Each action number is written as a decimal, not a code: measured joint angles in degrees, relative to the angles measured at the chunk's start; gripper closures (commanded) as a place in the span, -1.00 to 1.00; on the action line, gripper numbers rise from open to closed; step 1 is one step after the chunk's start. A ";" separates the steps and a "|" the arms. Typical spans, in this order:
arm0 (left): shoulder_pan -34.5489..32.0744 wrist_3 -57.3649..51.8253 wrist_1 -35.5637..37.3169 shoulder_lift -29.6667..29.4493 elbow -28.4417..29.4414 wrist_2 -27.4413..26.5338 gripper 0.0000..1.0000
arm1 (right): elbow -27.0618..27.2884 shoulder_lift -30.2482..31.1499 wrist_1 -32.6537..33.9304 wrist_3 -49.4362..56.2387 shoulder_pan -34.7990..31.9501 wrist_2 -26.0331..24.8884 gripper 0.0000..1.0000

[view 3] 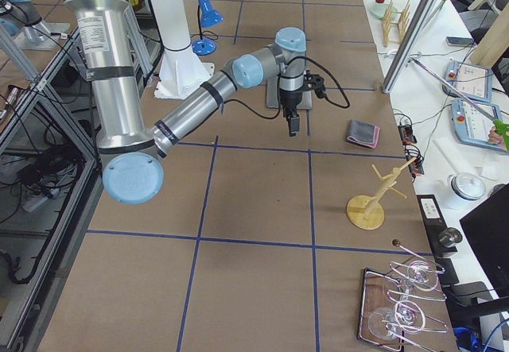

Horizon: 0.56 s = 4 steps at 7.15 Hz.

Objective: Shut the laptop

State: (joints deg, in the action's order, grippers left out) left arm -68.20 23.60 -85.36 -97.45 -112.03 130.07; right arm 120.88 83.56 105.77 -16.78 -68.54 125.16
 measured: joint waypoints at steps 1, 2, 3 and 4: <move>-4.90 -8.42 0.45 4.65 0.42 0.20 -1.00 | -2.99 3.16 0.06 10.26 -6.72 4.50 -1.00; -9.63 -14.54 0.58 8.20 2.13 1.21 -1.00 | -7.64 5.25 0.06 20.51 -13.37 8.69 -1.00; -13.63 -19.35 0.66 10.26 4.60 3.05 -1.00 | -12.60 6.27 0.06 28.52 -18.79 10.98 -1.00; -16.94 -23.77 0.62 11.51 7.45 4.57 -1.00 | -16.45 6.63 0.06 33.16 -22.45 11.86 -1.00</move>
State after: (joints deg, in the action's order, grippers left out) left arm -85.14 -0.17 -84.74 -85.93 -104.58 134.64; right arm 104.43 90.19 105.83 16.38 -90.99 137.02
